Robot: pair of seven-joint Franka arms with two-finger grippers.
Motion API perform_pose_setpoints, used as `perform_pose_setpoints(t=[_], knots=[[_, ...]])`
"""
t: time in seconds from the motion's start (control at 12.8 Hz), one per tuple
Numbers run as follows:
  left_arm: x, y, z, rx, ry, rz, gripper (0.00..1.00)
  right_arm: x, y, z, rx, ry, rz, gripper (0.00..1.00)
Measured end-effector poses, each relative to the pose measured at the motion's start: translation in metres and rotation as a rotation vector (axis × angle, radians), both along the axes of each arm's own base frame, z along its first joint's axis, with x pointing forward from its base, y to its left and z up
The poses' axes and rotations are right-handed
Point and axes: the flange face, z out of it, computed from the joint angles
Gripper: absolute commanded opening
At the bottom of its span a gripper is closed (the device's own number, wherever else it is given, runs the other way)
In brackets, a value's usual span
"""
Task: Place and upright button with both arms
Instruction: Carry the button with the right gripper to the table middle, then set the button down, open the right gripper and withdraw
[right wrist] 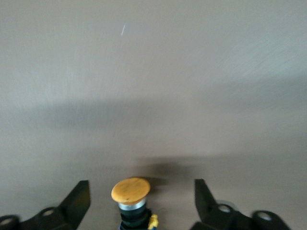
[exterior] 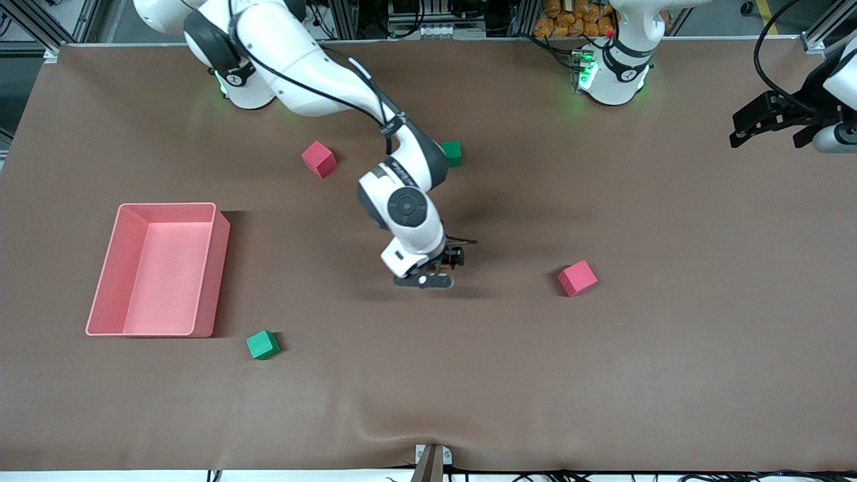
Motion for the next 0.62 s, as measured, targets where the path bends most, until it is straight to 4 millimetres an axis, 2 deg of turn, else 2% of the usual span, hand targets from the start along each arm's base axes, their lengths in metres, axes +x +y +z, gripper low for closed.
perform_pose_setpoints(t=[0.16,0.23,0.47,0.62], knots=[[0.002,-0.001,-0.003,0.000,0.007,-0.002,1.00,0.033,-0.042,0.061,0.008,0.037,-0.057,1.00],[0.003,-0.001,-0.005,-0.001,0.009,-0.003,1.00,0.048,-0.073,0.092,0.007,0.077,-0.090,1.00],[0.004,-0.001,-0.007,-0.001,0.014,-0.002,1.00,0.091,-0.197,0.169,0.011,0.134,-0.107,1.00],[0.005,0.000,-0.008,-0.001,0.015,-0.002,1.00,0.101,-0.283,0.225,0.014,0.139,-0.126,1.00]])
